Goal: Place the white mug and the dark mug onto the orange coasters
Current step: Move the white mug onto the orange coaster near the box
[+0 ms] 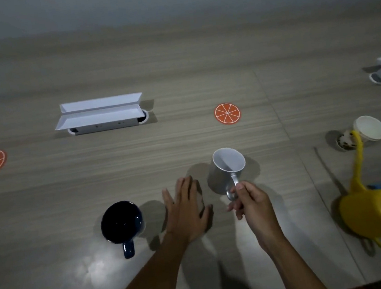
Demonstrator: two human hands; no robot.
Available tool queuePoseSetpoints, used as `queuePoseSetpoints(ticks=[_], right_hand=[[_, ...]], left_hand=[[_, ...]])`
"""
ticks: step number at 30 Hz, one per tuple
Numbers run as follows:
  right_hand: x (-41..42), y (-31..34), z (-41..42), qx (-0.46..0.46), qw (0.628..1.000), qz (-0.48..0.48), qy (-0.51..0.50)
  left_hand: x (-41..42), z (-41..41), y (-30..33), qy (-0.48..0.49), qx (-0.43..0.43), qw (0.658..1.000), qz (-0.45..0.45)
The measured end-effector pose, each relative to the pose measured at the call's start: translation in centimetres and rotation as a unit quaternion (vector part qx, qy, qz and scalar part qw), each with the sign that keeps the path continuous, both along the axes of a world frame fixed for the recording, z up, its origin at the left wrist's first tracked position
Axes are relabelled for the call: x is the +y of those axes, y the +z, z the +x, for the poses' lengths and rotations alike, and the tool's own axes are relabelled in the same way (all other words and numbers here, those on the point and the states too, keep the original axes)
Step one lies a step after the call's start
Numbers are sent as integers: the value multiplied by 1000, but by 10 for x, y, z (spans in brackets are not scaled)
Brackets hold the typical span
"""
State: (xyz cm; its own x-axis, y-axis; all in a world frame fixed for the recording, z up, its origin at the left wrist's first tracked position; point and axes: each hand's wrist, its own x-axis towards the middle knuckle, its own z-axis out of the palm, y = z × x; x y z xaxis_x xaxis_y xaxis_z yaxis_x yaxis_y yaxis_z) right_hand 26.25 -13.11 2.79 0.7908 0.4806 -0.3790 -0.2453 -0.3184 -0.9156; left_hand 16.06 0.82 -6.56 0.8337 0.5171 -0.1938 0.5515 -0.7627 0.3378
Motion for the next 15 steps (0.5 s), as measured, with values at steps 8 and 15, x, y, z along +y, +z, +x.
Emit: queuePoseSetpoints(ticks=[8,15], right_hand=[[40,-28,70,-24,999,15,-40],[78,-50,112,-25,995,60,-76]], left_hand=[[14,65,-8,86,-1,996,30],[18,70,-12,88,27,996,15]])
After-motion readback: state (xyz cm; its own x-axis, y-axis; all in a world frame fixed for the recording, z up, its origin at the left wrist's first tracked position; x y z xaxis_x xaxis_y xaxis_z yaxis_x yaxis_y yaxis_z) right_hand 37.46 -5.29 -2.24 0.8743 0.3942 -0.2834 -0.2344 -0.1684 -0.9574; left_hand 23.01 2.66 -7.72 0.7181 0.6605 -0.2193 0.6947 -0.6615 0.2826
